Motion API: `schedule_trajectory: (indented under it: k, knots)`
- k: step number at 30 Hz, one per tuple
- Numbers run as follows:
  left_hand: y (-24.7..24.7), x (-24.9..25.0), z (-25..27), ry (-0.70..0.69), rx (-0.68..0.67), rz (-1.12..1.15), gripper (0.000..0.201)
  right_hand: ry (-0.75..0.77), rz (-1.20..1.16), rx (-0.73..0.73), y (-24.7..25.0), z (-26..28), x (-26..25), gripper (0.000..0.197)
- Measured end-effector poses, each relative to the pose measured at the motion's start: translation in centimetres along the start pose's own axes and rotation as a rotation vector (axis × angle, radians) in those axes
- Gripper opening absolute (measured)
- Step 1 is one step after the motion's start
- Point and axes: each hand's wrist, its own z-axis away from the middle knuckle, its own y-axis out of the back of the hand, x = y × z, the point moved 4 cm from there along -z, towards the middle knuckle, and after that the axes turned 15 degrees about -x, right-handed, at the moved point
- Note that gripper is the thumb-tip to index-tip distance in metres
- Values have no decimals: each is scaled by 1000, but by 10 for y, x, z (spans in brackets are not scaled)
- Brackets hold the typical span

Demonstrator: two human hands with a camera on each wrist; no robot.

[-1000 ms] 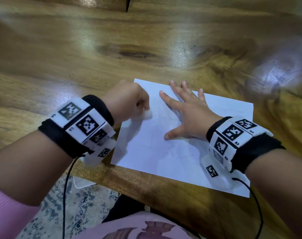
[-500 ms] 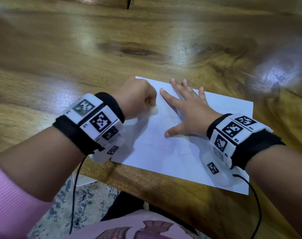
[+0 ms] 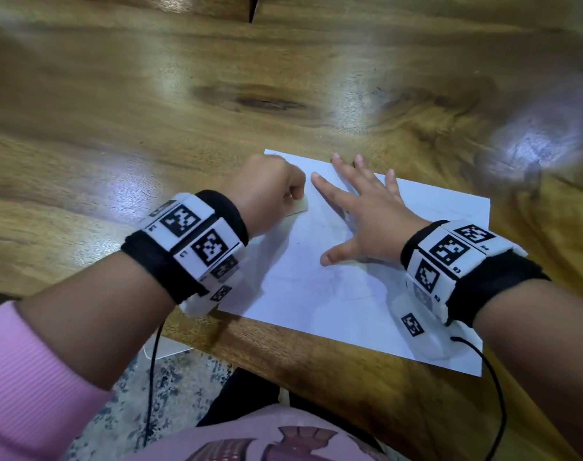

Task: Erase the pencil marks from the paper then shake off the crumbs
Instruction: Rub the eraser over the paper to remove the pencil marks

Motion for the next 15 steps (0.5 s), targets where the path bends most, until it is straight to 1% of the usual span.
schedule_trajectory:
  k: [2,3,4,7,8,10,12,13,15]
  knots:
    - [-10,3,6,-55,-168,-41,6,4,9,-3,0,0,0,118]
    - [-13,3,9,-60,-222,-43,7,6,12,-3,0,0,0,118]
    - [-11,2,11,-48,-206,-28,10,6,12,-2,0,-1,0,118]
    - [9,-11,7,48,25,79,16,2,6,-4,-1,0,0,117]
    - [12,-15,6,81,56,113,17,1,5,-4,-1,0,0,117]
    - [11,-21,7,117,60,128,17,2,2,-7,0,1,-1,116]
    - [7,-22,12,93,64,91,12,2,-5,-7,0,1,-1,115]
    - [4,-21,16,73,46,71,9,1,-5,-9,0,2,-1,115]
    - [-6,-21,25,47,-68,50,8,3,0,-11,-1,2,-1,115]
